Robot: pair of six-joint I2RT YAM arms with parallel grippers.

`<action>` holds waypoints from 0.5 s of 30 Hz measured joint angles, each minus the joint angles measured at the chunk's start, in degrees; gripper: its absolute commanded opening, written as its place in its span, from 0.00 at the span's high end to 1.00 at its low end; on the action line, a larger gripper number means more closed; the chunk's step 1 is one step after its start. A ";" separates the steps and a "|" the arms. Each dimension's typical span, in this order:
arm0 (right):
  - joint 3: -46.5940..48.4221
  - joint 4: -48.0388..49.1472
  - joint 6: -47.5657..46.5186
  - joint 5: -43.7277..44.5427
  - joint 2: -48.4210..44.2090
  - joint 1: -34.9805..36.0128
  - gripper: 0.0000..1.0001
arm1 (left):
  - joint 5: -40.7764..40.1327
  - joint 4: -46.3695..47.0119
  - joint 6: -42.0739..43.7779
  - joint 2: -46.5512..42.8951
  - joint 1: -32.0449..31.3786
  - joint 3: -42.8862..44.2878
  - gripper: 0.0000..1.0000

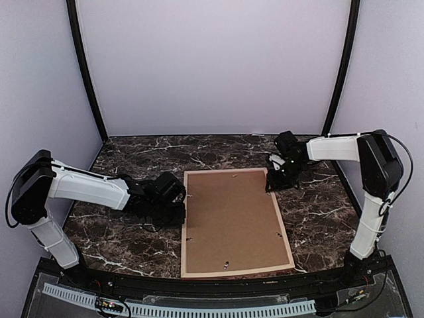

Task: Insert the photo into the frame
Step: Press the fastener onto the backboard.

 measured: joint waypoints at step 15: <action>-0.50 0.15 -1.68 1.90 0.24 1.44 0.57 | 0.07 0.00 0.00 0.00 0.00 0.00 0.97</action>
